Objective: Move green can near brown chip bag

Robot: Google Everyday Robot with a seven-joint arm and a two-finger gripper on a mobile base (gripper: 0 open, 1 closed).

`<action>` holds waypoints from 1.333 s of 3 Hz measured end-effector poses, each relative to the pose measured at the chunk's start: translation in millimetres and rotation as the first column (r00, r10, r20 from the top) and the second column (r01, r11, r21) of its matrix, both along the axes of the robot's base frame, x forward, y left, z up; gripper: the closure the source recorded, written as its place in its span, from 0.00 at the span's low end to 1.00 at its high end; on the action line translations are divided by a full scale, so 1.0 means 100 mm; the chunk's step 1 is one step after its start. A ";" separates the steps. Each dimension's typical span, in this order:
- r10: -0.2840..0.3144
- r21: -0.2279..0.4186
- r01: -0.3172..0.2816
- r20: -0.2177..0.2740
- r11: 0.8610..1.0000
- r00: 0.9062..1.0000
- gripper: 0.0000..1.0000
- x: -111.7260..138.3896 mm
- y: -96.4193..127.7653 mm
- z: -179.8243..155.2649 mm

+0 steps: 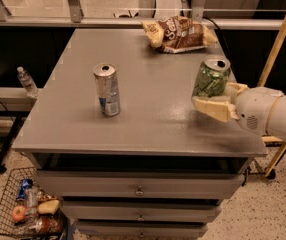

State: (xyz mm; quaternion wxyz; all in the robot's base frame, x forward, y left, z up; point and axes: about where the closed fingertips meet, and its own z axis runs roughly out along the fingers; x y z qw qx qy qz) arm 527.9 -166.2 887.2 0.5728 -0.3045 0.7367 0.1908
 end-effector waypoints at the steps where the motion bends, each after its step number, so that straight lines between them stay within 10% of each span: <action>1: -0.048 0.019 0.048 0.019 0.999 0.999 1.00 0.27 -0.12 0.12; 4: -0.125 -0.018 0.125 -0.005 0.992 0.992 1.00 1.32 -0.34 0.17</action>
Offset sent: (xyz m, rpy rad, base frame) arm 0.0928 -0.0427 0.0258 -0.0289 -0.0035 -0.1075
